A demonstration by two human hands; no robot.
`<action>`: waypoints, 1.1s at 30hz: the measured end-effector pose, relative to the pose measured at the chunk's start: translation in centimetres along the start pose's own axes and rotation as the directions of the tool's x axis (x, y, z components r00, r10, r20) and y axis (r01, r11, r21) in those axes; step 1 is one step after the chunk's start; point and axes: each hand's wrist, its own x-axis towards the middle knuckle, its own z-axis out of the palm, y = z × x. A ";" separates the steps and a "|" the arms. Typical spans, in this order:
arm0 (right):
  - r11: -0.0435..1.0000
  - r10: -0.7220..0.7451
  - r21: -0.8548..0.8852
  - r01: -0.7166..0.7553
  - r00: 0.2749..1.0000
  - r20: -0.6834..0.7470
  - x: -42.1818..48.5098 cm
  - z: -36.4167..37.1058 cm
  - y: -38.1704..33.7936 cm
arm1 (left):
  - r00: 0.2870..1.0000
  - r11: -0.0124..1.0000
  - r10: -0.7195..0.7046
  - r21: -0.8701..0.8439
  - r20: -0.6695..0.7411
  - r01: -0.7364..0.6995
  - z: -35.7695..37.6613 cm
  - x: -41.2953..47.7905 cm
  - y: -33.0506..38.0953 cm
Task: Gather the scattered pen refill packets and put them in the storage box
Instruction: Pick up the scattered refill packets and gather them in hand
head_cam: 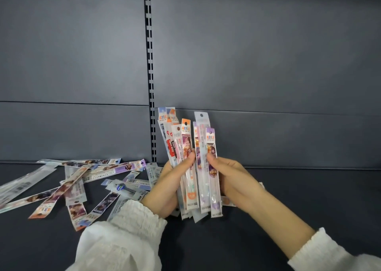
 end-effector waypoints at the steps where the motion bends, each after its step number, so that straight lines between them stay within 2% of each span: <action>1: 1.000 -0.016 -0.022 0.016 1.000 -0.014 -0.1 0.2 0.2 | 1.000 1.000 0.011 0.003 -0.002 -0.011 0.1 -0.1 0.0; 6: 0.980 -0.118 -0.171 0.103 0.990 -0.075 -0.4 1.0 0.5 | 1.000 0.998 0.022 0.062 -0.002 -0.022 0.1 -0.2 -0.3; 11: 0.937 -0.253 -0.276 0.212 0.960 -0.119 -0.4 1.3 0.7 | 0.998 0.993 0.009 0.118 0.063 -0.016 0.0 -0.2 -0.4; 18: 0.704 -0.496 -0.602 0.378 0.868 -0.035 -0.5 1.6 1.2 | 0.993 0.998 -0.042 -0.045 0.110 0.047 -0.4 -0.1 -0.2; 20: 0.676 -0.478 -0.631 0.380 0.878 0.017 -0.4 1.3 0.8 | 0.997 0.997 -0.017 -0.075 0.069 0.022 -0.7 0.1 0.2; 24: 0.750 -0.328 -0.584 0.311 0.941 0.079 -0.1 -0.1 0.4 | 0.997 0.980 0.035 -0.195 -0.074 -0.048 -1.8 0.8 1.1; 26: 0.756 -0.293 -0.582 0.300 0.950 0.108 -0.2 0.0 0.8 | 0.994 0.974 0.078 -0.207 -0.076 -0.092 -1.8 0.9 1.2; 29: 0.731 -0.273 -0.604 0.318 0.947 0.168 -0.3 0.6 1.5 | 0.990 0.988 0.127 -0.077 -0.058 -0.132 -1.5 0.6 0.2; 31: 0.656 -0.251 -0.674 0.339 0.941 0.229 -0.3 0.6 1.6 | 0.988 0.988 0.130 0.091 -0.085 -0.123 -1.6 0.7 -0.5; 33: 0.591 -0.223 -0.744 0.311 0.950 0.221 0.0 -0.3 1.5 | 0.974 0.978 0.160 0.157 -0.159 -0.135 -2.0 1.0 -0.2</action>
